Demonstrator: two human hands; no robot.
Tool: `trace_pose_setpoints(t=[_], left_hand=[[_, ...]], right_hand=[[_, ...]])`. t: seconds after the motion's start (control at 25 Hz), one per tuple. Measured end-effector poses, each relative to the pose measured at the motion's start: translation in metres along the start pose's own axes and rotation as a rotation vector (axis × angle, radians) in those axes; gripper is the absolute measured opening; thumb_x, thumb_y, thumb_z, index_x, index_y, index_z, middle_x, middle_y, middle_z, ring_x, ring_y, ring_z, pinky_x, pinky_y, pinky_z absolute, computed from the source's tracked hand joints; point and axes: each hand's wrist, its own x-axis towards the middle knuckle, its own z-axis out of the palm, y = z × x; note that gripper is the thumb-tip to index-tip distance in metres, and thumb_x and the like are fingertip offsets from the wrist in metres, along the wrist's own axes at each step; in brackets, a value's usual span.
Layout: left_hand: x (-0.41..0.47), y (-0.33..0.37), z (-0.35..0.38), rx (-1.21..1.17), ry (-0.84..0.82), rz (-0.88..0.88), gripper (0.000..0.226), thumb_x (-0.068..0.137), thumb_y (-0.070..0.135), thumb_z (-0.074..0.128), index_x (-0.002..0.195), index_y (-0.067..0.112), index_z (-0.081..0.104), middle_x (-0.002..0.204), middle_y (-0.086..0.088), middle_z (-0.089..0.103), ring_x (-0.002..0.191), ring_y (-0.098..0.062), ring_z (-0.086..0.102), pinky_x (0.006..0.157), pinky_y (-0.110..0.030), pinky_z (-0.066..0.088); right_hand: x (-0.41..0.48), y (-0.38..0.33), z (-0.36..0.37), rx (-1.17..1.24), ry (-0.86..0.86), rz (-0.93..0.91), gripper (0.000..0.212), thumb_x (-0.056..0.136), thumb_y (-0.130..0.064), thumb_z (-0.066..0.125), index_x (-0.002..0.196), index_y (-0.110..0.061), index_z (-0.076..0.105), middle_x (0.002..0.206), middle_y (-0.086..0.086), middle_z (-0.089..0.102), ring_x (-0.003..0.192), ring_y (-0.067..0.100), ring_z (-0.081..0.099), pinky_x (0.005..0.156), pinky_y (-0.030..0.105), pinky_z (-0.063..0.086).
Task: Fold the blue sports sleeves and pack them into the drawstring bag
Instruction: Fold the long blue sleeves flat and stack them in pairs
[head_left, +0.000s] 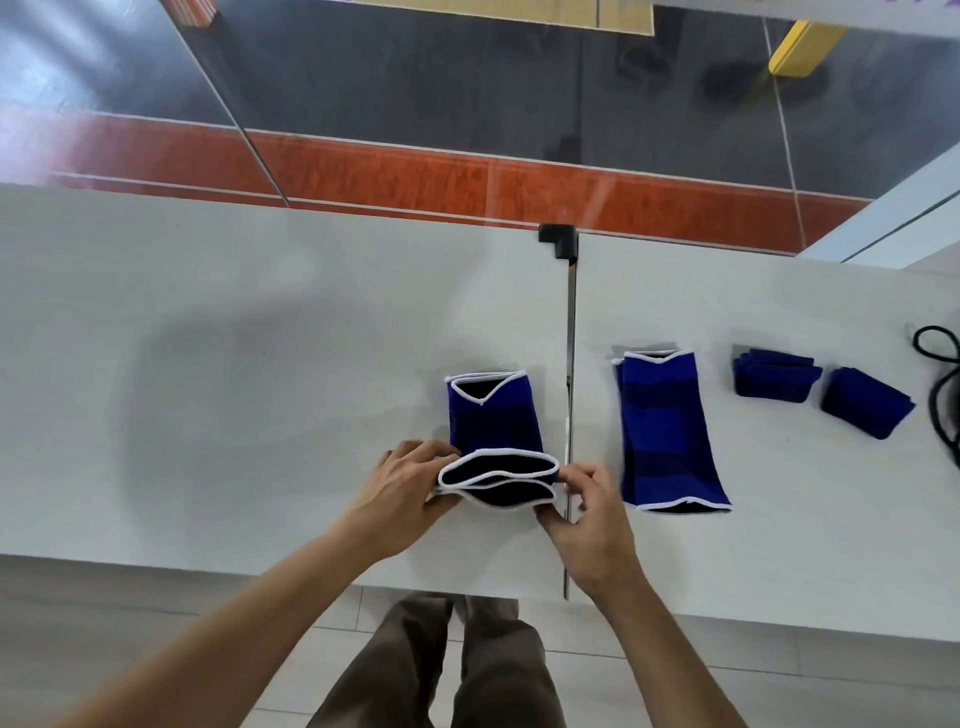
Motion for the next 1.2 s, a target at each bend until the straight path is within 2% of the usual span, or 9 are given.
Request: trace_pose_setpoints(t=[0.08, 0.24, 0.4, 0.64, 0.72, 0.8, 0.88, 1.0, 1.2], left_hand=[[0.008, 0.002, -0.011, -0.060, -0.057, -0.061, 0.034, 0.092, 0.055, 0.044, 0.111, 0.035, 0.063, 0.112, 0.012, 0.063, 0.106, -0.020, 0.054, 0.092, -0.040, 0.044], [0.029, 0.008, -0.027, -0.119, -0.024, -0.244, 0.030, 0.098, 0.052, 0.043, 0.082, 0.028, 0.053, 0.075, 0.004, 0.058, 0.078, -0.025, 0.055, 0.069, -0.037, 0.040], [0.050, 0.017, -0.025, -0.121, 0.105, -0.408, 0.035, 0.100, 0.049, 0.040, 0.086, 0.020, 0.054, 0.072, -0.001, 0.060, 0.079, -0.034, 0.057, 0.066, -0.037, 0.034], [0.069, 0.026, -0.016, -0.068, 0.250, -0.641, 0.041, 0.096, 0.056, 0.044, 0.083, 0.018, 0.047, 0.077, 0.000, 0.058, 0.075, -0.031, 0.052, 0.073, -0.038, 0.033], [0.071, 0.028, -0.014, -0.013, 0.446, -0.548, 0.031, 0.093, 0.047, 0.055, 0.093, 0.017, 0.049, 0.087, -0.001, 0.060, 0.081, -0.030, 0.054, 0.079, -0.039, 0.038], [0.070, 0.031, -0.005, 0.166, 0.635, -0.191, 0.021, 0.090, 0.030, 0.065, 0.103, 0.014, 0.059, 0.106, -0.007, 0.062, 0.094, -0.031, 0.054, 0.088, -0.040, 0.041], [0.069, 0.030, 0.011, 0.311, 0.581, 0.135, 0.025, 0.091, 0.016, 0.064, 0.115, 0.012, 0.066, 0.126, -0.009, 0.062, 0.115, -0.032, 0.056, 0.103, -0.040, 0.039], [0.076, 0.018, 0.023, 0.378, 0.346, 0.093, 0.048, 0.099, 0.021, 0.047, 0.146, 0.018, 0.045, 0.155, -0.006, 0.041, 0.143, -0.032, 0.036, 0.120, -0.043, 0.023], [0.085, 0.006, 0.018, 0.385, 0.115, 0.027, 0.059, 0.103, 0.031, 0.028, 0.158, 0.025, 0.008, 0.166, -0.003, 0.008, 0.153, -0.030, 0.006, 0.124, -0.045, 0.006]], right_hand=[[0.010, -0.005, -0.003, -0.080, 0.019, -0.157, 0.028, 0.090, -0.030, 0.070, 0.116, -0.032, 0.062, 0.116, -0.016, 0.059, 0.109, 0.003, 0.055, 0.092, 0.014, 0.045], [0.042, -0.021, 0.005, -0.014, -0.013, -0.123, 0.013, 0.102, -0.033, 0.052, 0.115, -0.031, 0.053, 0.096, -0.019, 0.064, 0.086, 0.001, 0.063, 0.072, 0.010, 0.048], [0.067, -0.013, 0.020, -0.111, 0.106, -0.096, 0.013, 0.102, -0.032, 0.049, 0.106, -0.021, 0.054, 0.086, -0.008, 0.066, 0.076, 0.019, 0.063, 0.075, 0.043, 0.050], [0.087, -0.019, 0.033, -0.345, 0.138, -0.026, 0.021, 0.103, -0.034, 0.042, 0.096, -0.015, 0.047, 0.075, 0.003, 0.066, 0.070, 0.032, 0.062, 0.074, 0.043, 0.041], [0.095, -0.023, 0.035, -0.437, 0.128, 0.047, 0.024, 0.103, -0.039, 0.040, 0.098, -0.017, 0.048, 0.078, 0.002, 0.067, 0.071, 0.031, 0.061, 0.078, 0.042, 0.040], [0.099, -0.028, 0.034, -0.460, 0.096, 0.112, 0.023, 0.102, -0.040, 0.040, 0.096, -0.019, 0.048, 0.075, -0.001, 0.064, 0.069, 0.029, 0.057, 0.078, 0.041, 0.035], [0.100, -0.031, 0.031, -0.470, 0.074, 0.163, 0.022, 0.100, -0.041, 0.041, 0.095, -0.021, 0.048, 0.074, -0.004, 0.061, 0.074, 0.029, 0.061, 0.078, 0.040, 0.032], [0.099, -0.029, 0.031, -0.502, 0.196, 0.156, 0.027, 0.095, -0.046, 0.054, 0.099, -0.020, 0.048, 0.085, -0.003, 0.069, 0.082, 0.027, 0.066, 0.078, 0.041, 0.038], [0.085, -0.008, 0.032, -0.728, 0.277, -0.348, 0.035, 0.087, -0.012, 0.069, 0.120, -0.018, 0.059, 0.116, 0.002, 0.061, 0.109, 0.022, 0.057, 0.096, 0.036, 0.040]])
